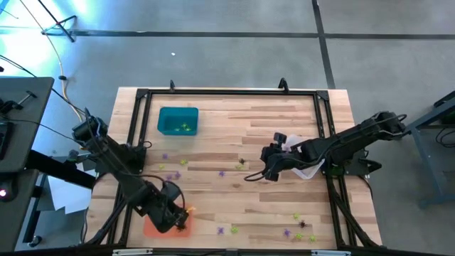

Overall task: Sort Halloween decoration
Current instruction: Put the black spider toy into the orange bin, then put the violet spider toy into the transparent bin

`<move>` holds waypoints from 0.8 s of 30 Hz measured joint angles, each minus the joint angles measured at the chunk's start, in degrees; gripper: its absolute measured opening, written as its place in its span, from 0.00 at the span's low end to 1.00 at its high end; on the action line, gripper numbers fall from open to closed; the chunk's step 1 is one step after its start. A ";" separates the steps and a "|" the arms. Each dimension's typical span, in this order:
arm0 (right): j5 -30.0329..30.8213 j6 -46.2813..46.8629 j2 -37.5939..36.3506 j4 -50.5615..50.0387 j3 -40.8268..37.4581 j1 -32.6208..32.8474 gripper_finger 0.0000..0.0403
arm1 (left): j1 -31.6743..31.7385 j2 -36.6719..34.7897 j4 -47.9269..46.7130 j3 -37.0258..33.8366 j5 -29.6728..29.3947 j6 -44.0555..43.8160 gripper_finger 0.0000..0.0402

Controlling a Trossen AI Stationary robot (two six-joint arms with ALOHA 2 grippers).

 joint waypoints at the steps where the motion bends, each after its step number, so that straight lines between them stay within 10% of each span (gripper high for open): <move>1: -0.01 0.60 0.00 -0.11 0.00 0.00 0.32 | 0.31 0.00 0.06 0.00 0.30 0.68 0.06; 14: -0.02 -0.19 0.00 0.23 0.00 -0.02 0.32 | 5.47 0.00 5.19 0.00 2.59 14.51 0.25; 24: -0.02 -0.22 0.00 0.25 0.00 -0.02 0.32 | 14.31 0.00 22.30 0.00 -19.65 47.00 0.25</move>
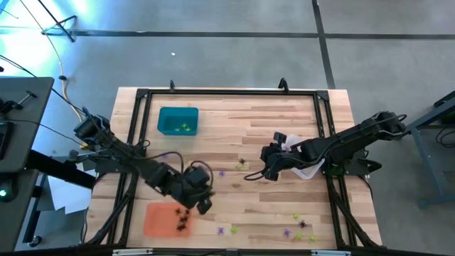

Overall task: Sort Halloween decoration
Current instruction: Put the violet spider toy into the transparent bin

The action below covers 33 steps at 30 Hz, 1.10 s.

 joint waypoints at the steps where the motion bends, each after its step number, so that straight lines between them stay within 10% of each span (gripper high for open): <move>1: 0.00 -0.02 0.00 0.00 0.00 0.00 0.32 | 0.75 0.00 1.46 0.04 -2.12 3.16 0.25; 8: 0.00 -0.02 0.00 0.02 0.00 0.00 0.32 | 6.26 0.76 3.64 0.09 -6.73 14.99 0.25; 33: 0.00 -0.02 0.00 0.07 0.00 0.00 0.32 | 15.39 17.21 1.98 -0.02 5.74 16.85 0.25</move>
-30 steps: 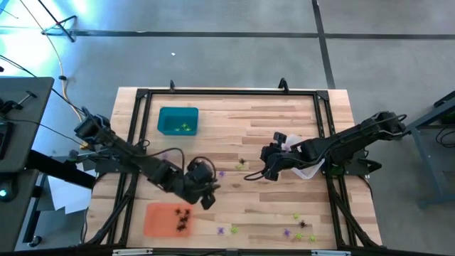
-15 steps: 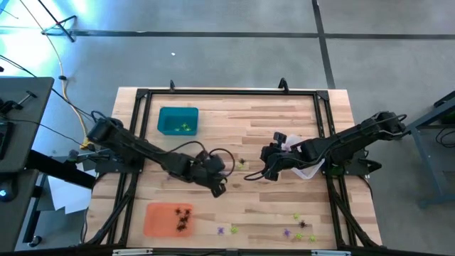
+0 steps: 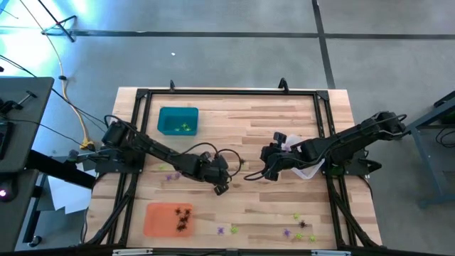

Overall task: Sort Halloween decoration
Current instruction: Put the violet spider toy into the transparent bin

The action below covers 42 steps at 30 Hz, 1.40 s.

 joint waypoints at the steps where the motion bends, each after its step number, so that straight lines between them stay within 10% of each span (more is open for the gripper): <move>1: 0.00 0.00 0.00 0.00 0.00 0.02 0.32 | -0.02 -0.06 0.25 0.00 0.01 0.04 0.25; 42: 0.00 0.00 0.02 0.22 0.00 0.02 0.32 | 4.75 4.39 -2.48 0.15 4.24 -1.94 0.29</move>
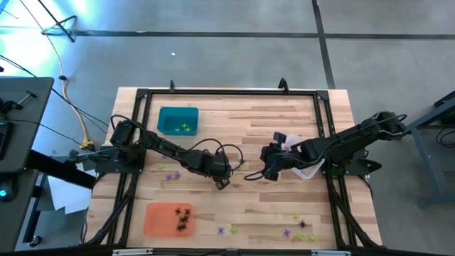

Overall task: Sort Halloween decoration
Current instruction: Put the violet spider toy into the transparent bin

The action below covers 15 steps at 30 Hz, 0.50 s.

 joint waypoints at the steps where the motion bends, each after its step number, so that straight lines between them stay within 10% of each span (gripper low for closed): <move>1: 0.00 0.00 0.00 0.00 0.00 0.00 0.32 | -0.01 0.00 -0.07 0.00 -0.03 0.00 0.27; 8: 0.00 -0.01 -0.02 0.00 0.00 -0.02 0.32 | -0.01 -0.04 -0.29 0.00 0.80 0.46 0.03; 15: 0.00 -0.01 -0.01 0.00 0.00 -0.02 0.32 | -0.03 -0.25 -0.16 0.01 1.04 1.11 0.00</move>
